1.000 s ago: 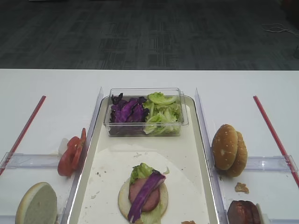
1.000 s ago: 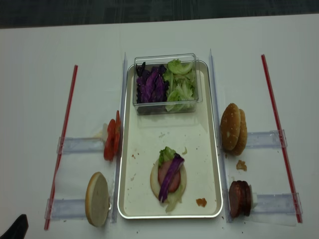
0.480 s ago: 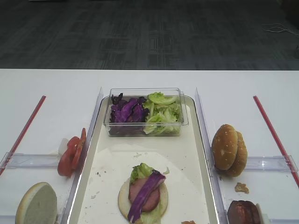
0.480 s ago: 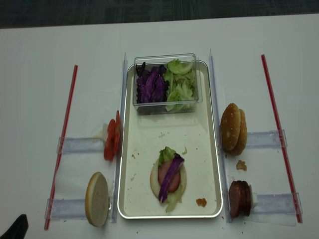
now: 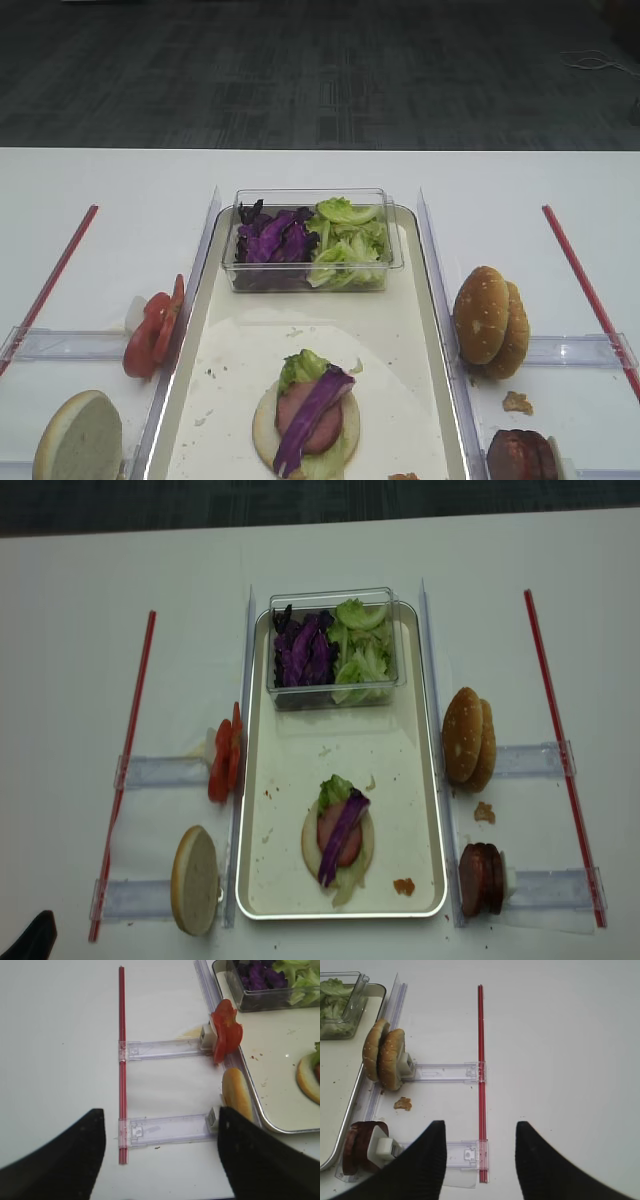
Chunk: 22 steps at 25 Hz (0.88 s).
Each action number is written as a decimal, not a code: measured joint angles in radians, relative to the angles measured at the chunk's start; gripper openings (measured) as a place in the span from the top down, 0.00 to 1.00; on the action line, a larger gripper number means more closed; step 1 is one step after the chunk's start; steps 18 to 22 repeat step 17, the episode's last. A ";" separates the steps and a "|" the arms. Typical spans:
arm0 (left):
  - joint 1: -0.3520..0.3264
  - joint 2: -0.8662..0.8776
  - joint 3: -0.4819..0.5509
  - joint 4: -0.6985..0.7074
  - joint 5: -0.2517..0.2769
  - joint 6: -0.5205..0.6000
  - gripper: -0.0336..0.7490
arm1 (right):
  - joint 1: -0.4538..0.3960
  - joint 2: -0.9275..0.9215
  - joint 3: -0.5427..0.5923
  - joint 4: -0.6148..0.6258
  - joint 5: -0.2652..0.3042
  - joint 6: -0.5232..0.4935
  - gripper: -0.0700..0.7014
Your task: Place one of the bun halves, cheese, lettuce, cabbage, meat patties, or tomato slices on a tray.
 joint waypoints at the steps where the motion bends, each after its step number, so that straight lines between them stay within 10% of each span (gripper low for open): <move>1: 0.000 0.000 0.000 0.000 0.000 0.000 0.37 | 0.000 0.000 0.000 0.000 0.000 0.000 0.46; 22: 0.000 0.000 0.000 0.000 0.000 0.000 0.37 | 0.000 0.000 0.000 0.000 0.000 0.000 0.46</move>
